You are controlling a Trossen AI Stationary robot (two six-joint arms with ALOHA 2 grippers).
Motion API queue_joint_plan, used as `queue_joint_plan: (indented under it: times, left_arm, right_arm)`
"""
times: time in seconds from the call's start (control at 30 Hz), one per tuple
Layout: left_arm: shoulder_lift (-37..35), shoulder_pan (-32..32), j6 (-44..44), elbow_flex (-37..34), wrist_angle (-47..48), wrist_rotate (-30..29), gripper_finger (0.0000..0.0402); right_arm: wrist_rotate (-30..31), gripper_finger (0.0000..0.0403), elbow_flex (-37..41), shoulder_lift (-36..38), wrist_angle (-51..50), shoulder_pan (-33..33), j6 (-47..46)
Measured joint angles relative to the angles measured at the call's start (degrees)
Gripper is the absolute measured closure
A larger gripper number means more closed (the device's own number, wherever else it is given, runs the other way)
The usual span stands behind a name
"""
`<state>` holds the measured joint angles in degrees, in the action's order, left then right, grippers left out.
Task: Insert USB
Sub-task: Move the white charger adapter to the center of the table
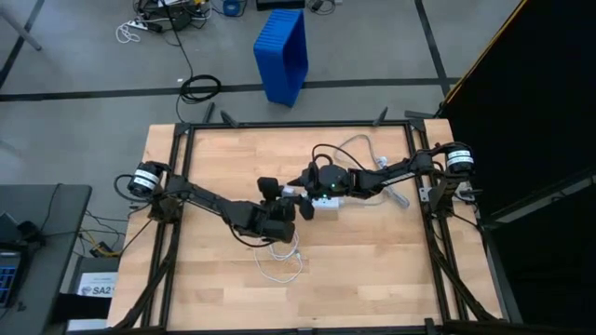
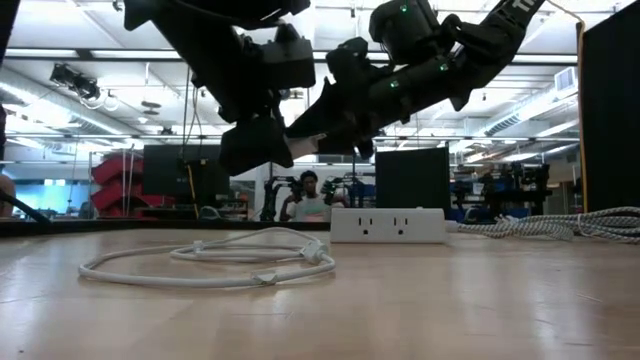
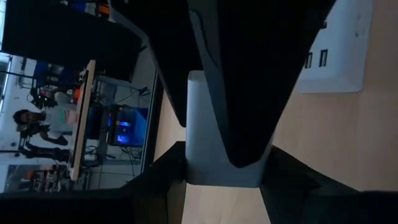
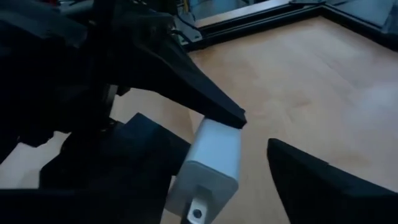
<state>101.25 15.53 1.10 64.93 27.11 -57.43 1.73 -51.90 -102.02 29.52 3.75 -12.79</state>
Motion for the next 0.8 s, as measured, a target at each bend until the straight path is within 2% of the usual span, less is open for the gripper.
queue_joint_plan:
  times: [0.17, 0.23, 0.5, 0.6, 0.67, 0.73, 0.8]
  left_arm:
    - [0.0, 0.1, 0.1, 0.0, 0.1, -0.1, 0.0263]
    - [0.0, 0.2, 0.3, 0.0, 0.2, -0.9, 0.0263]
    - [0.0, 0.3, -0.1, 0.0, -0.3, -0.3, 0.0255]
    - [0.0, 0.7, -0.7, 0.1, -1.0, 0.0, 0.0191]
    - [-0.5, 1.1, -0.9, 0.1, -1.1, -0.8, 0.0154]
    - [-1.8, 1.5, -1.8, -0.4, -1.1, -1.6, 0.0138]
    - [-4.0, 1.9, -3.2, -1.8, -0.8, -2.5, 0.0140]
  right_arm:
    - [-2.1, 0.0292, 0.0, 0.0, -0.5, 0.2, 0.9]
    - [-3.0, 0.0314, 0.0, 0.0, -0.5, 0.6, 0.7]
    - [-9.1, 0.0314, 0.0, 0.0, -1.2, 2.6, 1.5]
    - [-10.7, 0.0336, 0.0, 0.4, -2.4, 3.0, 4.1]
    - [-10.8, 0.0337, 0.0, 1.4, -4.9, 3.1, 5.1]
    - [-10.3, 0.0337, 0.1, 2.8, -8.3, 3.1, 6.4]
    - [-9.5, 0.0337, 0.1, 4.5, -11.6, 3.1, 7.5]
